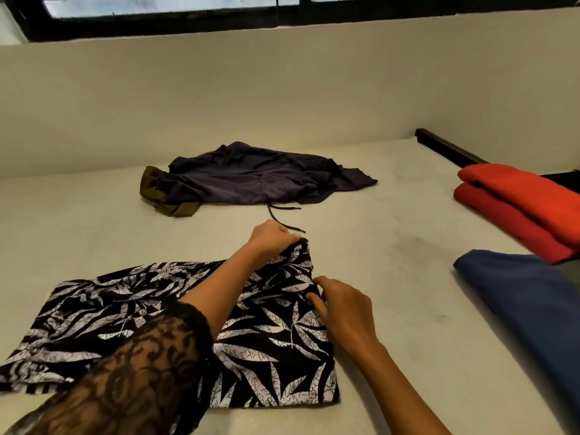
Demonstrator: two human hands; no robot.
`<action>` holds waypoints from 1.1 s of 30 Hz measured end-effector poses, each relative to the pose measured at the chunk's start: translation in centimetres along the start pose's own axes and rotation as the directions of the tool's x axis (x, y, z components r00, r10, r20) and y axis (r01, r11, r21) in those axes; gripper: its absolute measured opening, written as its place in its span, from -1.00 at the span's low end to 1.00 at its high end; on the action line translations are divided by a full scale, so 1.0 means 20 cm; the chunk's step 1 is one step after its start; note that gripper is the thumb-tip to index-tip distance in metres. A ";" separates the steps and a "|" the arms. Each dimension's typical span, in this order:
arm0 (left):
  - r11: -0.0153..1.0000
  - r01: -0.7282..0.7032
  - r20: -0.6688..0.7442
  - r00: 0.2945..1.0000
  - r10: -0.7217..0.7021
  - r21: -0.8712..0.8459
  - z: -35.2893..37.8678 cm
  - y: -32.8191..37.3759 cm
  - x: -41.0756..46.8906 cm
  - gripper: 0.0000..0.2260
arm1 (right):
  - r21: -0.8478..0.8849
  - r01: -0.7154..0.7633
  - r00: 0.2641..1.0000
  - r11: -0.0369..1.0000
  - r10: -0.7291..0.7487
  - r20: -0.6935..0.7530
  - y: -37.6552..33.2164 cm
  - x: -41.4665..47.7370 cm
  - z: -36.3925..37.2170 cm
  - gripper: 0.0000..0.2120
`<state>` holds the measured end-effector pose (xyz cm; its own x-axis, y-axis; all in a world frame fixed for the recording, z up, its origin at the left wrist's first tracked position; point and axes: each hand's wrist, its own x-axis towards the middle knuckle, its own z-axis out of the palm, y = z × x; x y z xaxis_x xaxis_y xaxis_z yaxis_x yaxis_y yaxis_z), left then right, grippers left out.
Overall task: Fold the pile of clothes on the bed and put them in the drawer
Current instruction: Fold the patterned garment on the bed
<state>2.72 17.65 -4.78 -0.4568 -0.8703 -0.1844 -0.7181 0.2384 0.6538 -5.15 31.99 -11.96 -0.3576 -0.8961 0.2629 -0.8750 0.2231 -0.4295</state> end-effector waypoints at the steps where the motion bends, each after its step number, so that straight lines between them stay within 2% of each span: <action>1: 0.999 0.025 -0.012 1.000 -0.026 -0.027 0.01 0.00 0.00 -0.79 | 0.004 0.000 1.000 1.000 0.000 -0.024 -0.01 0.01 0.00 -0.74; 4: 0.996 0.045 -0.159 0.986 -0.057 -0.082 0.04 -0.04 -0.02 -0.76 | 0.048 -0.021 0.997 0.999 0.025 -0.076 0.01 0.03 -0.03 -0.76; 9: 0.938 0.039 -0.266 0.954 -0.137 -0.344 0.11 -0.09 0.01 -0.69 | -0.013 0.038 0.999 0.999 -0.038 0.020 0.08 0.02 -0.10 -0.76; 15: 0.956 -0.074 -0.350 0.936 -0.031 -0.284 0.07 -0.08 0.08 -0.75 | -0.037 0.134 0.954 0.990 -0.119 0.275 0.09 -0.03 -0.23 -0.79; 20: 0.946 -0.138 -0.432 0.902 -0.003 -0.295 0.08 -0.12 0.11 -0.77 | -0.031 0.058 0.821 0.998 -0.030 0.571 0.07 -0.15 -0.36 -0.80; 23: 0.934 -0.167 -0.473 0.881 -0.002 -0.314 0.06 -0.11 0.09 -0.76 | 0.069 -0.110 0.679 0.991 0.024 0.734 0.01 -0.22 -0.43 -0.61; 25: 0.937 -0.196 -0.463 0.885 0.042 -0.289 0.07 -0.09 0.09 -0.76 | 0.034 -0.130 0.600 0.991 0.052 0.798 -0.03 -0.26 -0.44 -0.62; 27: 0.939 -0.214 -0.434 0.897 0.081 -0.267 0.11 -0.07 0.08 -0.76 | -0.048 -0.076 0.613 0.996 0.085 0.786 -0.03 -0.28 -0.42 -0.70; 30: 0.947 -0.225 -0.353 0.926 0.135 -0.229 0.17 -0.07 0.07 -0.77 | -0.162 0.044 0.747 0.986 0.075 0.660 -0.01 -0.30 -0.38 -0.83; 33: 0.957 -0.196 -0.229 0.962 0.146 -0.214 0.17 -0.09 0.07 -0.77 | -0.219 0.128 0.788 0.967 0.035 0.614 0.02 -0.32 -0.35 -0.74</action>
<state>1.61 17.54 -8.79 -0.4240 -0.9016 0.0861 -0.4850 0.3064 0.8191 -5.58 40.45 -7.71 -0.1122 -0.9342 -0.3386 -0.9636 0.1856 -0.1926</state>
